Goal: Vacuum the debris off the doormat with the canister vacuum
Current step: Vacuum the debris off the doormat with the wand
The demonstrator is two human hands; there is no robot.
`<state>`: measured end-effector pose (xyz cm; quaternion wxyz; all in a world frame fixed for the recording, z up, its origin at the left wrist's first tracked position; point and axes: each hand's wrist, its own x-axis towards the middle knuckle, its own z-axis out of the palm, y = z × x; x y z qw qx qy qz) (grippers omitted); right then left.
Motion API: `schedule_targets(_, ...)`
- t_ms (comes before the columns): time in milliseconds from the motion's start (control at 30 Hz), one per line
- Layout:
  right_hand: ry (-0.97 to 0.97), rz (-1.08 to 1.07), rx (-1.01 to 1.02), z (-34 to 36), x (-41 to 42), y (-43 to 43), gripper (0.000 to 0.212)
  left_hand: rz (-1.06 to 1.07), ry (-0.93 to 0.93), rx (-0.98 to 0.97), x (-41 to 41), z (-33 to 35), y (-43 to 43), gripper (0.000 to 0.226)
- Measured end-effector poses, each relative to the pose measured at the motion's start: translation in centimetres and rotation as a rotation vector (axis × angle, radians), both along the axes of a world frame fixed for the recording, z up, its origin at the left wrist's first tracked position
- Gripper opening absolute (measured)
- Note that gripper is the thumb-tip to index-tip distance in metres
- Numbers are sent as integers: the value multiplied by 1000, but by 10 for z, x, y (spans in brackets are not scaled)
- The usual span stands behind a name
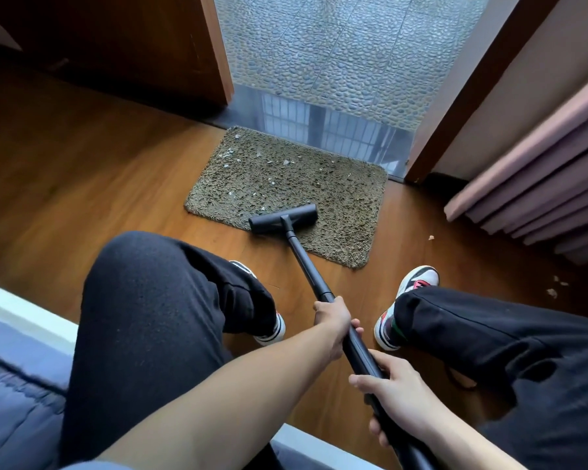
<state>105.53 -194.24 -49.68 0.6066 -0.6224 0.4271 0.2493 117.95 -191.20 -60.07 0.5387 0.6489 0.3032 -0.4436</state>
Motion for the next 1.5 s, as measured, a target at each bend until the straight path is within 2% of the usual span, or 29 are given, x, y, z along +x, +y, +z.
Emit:
schedule_targets(133,-5,15,1,-4,9,-2,44,10,-10,-9,9,-1,-1,28)
schedule_targets(367,-56,20,1,-19,45,-6,33,55,-38,-49,50,-12,-4,27)
schedule_targets(567,-54,11,20,-28,71,-8,42,41,-40,-55,79,-20,-6,30)
schedule_targets(667,-45,30,10,-27,74,-9,46,53,-49,-62,82,-19,-8,28)
schedule_targets(967,-58,94,15,-11,49,-4,36,80,-7,-36,52,-16,5,42)
schedule_targets(1133,-52,107,41,-5,35,1,33,122,0,-39,34,-6,14,34)
schedule_targets(1500,-58,96,9,-18,82,3,34,133,-33,-35,84,-12,12,31)
